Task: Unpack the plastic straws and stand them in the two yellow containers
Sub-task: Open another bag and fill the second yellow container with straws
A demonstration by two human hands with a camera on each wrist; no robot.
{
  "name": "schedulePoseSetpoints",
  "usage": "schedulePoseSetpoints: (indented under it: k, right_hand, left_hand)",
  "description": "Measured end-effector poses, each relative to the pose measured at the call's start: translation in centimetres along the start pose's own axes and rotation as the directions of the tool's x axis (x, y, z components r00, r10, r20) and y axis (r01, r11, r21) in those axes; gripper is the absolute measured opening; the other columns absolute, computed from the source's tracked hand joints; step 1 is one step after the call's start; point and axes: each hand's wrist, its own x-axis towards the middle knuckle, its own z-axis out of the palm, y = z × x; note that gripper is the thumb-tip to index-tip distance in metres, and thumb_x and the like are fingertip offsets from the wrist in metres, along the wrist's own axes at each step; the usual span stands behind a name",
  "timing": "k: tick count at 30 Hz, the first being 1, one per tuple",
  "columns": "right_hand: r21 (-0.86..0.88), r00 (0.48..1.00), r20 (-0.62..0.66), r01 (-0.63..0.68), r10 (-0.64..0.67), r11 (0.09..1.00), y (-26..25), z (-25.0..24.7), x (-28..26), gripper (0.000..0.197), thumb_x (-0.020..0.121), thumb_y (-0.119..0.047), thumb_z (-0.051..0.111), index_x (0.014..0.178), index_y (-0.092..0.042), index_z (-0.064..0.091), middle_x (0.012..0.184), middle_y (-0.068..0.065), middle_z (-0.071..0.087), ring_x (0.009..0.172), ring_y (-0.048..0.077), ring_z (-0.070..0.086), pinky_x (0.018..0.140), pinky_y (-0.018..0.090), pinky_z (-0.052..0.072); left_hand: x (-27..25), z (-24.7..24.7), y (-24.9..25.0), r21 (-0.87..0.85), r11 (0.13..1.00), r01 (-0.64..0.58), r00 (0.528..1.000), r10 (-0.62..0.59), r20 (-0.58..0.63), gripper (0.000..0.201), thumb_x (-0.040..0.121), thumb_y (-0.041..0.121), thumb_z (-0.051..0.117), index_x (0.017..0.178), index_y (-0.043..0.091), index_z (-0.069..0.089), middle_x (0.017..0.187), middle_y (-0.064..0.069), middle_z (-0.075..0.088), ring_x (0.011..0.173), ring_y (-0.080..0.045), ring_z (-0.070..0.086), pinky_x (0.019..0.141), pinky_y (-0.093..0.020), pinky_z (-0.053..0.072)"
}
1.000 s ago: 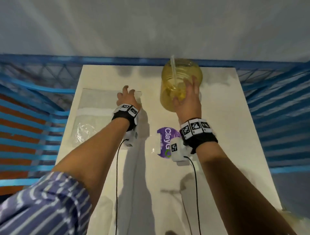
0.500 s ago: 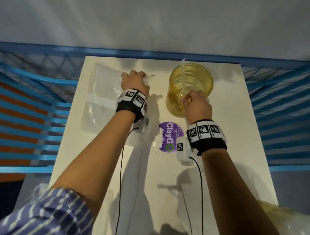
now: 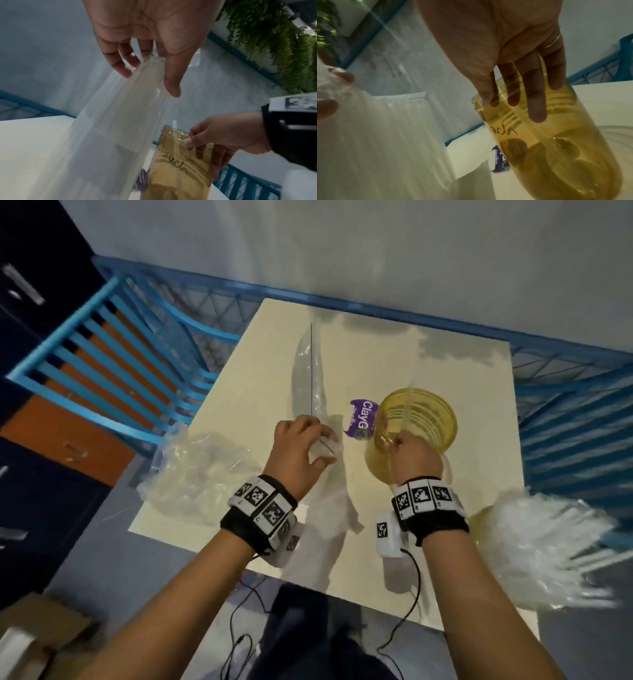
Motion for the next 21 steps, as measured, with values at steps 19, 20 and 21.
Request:
schedulePoseSetpoints:
  k: [19,20,21]
  right_hand:
    - [0.196,0.926,-0.096,0.376,-0.364,0.906,-0.3,-0.8,-15.2,0.026,0.091,-0.039,0.053,0.095,-0.014,0.058,0.103,0.004,0.062,0.082,0.021,0.059,0.067,0.03,0.043]
    - [0.27,0.915,-0.094,0.403,-0.393,0.874,-1.5,-0.7,-15.4,0.025,0.09,-0.04,0.054,0.088,-0.016,0.059,0.096,0.002,0.064,0.076,0.018,0.059,0.064,0.029,0.041]
    - [0.35,0.912,-0.056,0.4,-0.407,0.847,-2.7,-0.5,-15.6,0.024,0.089,-0.04,0.056,0.083,-0.017,0.059,0.09,0.001,0.066,0.072,0.019,0.06,0.063,0.029,0.042]
  left_hand:
    - [-15.0,-3.9,1.9,-0.235,0.971,0.036,0.994,-0.011,0.105,0.062,0.06,0.08,0.054,0.106,0.038,0.055,0.097,0.018,0.058,0.097,-0.005,0.047,0.084,-0.006,0.035]
    - [-14.9,-4.0,2.1,-0.258,0.965,0.045,0.995,-0.02,0.098,0.059,0.062,0.079,0.054,0.103,0.037,0.056,0.096,0.016,0.06,0.095,-0.005,0.048,0.085,-0.009,0.036]
    - [-14.7,-4.1,2.2,-0.296,0.953,0.063,0.995,-0.036,0.095,0.053,0.065,0.074,0.056,0.1,0.035,0.058,0.094,0.013,0.062,0.093,-0.006,0.051,0.086,-0.013,0.038]
